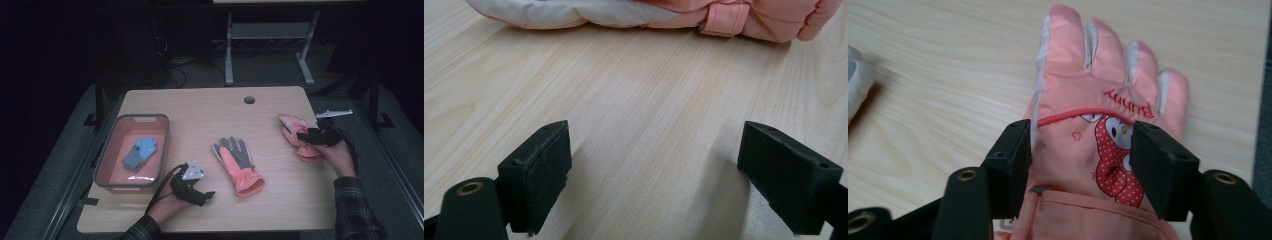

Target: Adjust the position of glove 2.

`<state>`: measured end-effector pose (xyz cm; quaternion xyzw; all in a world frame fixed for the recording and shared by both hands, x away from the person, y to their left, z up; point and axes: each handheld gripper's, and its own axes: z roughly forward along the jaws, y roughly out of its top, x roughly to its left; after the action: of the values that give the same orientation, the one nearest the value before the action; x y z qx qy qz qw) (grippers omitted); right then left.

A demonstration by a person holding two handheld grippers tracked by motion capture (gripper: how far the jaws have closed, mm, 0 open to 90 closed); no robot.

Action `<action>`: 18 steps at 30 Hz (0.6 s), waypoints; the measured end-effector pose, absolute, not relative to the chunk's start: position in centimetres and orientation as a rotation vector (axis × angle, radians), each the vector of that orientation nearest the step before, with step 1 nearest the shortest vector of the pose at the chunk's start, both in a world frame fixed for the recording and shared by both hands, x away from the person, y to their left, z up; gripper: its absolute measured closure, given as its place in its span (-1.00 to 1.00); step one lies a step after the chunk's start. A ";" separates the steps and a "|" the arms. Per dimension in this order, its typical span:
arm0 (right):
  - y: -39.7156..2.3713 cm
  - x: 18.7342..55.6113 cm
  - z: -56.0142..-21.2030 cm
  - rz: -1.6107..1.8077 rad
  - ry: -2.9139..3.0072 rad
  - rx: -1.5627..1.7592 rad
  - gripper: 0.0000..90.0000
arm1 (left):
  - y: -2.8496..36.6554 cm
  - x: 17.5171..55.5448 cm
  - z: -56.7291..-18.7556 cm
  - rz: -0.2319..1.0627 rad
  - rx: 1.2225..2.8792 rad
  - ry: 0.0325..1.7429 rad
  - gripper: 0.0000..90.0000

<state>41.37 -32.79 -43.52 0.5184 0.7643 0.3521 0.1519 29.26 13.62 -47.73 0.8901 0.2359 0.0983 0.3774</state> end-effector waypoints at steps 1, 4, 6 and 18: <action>-32.7 41.4 -43.7 1.008 2.202 1.494 0.01 | 13.6 29.3 -47.7 0.252 2.276 0.603 -0.70; -32.5 41.4 -44.2 0.995 2.225 1.485 0.14 | 13.6 29.3 -47.7 0.252 2.276 0.603 -0.70; -32.3 41.4 -44.5 0.976 2.241 1.483 0.24 | 13.6 29.3 -47.7 0.251 2.276 0.603 -0.70; -32.1 41.2 -45.2 0.940 2.235 1.437 0.86 | 13.6 29.2 -47.7 0.249 2.276 0.600 -0.70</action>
<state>41.17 -32.09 -45.17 0.5032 0.7826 0.3292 0.1610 29.24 13.60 -47.74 0.8903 0.2346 0.0973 0.3779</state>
